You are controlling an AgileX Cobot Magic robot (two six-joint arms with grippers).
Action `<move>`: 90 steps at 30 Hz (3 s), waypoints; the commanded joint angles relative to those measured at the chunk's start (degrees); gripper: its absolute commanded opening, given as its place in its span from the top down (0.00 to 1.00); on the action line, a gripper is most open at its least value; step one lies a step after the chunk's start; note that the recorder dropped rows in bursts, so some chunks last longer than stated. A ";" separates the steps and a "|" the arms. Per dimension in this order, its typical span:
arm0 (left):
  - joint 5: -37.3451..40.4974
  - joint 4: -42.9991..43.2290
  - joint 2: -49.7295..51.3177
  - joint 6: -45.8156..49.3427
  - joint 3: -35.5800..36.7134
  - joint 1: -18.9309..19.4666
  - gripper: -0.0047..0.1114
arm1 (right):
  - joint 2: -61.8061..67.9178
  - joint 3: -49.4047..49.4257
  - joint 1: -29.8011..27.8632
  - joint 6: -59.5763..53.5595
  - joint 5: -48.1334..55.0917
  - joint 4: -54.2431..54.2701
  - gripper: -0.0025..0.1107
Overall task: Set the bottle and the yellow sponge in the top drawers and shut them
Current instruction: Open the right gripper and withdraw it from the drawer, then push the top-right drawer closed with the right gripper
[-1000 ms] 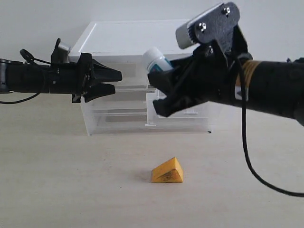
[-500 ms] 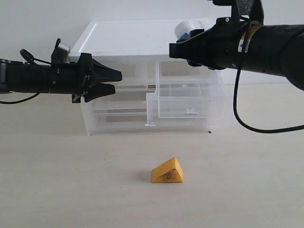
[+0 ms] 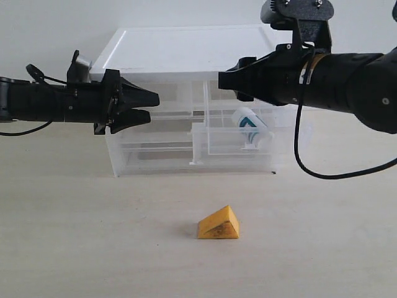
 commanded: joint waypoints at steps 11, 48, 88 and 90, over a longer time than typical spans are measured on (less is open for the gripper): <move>-9.19 1.96 0.81 2.10 -0.47 0.31 0.46 | -6.51 -10.03 0.31 3.97 32.56 0.17 0.51; -8.87 3.25 0.81 1.87 -0.47 0.31 0.46 | -8.95 -2.87 12.52 9.23 43.03 -7.64 0.50; -7.27 3.23 0.81 1.87 -0.47 0.31 0.46 | -0.94 2.92 12.52 24.88 33.01 -21.25 0.50; -7.27 3.23 0.81 1.87 -0.47 0.31 0.46 | -0.27 2.92 12.52 29.65 32.42 -25.88 0.50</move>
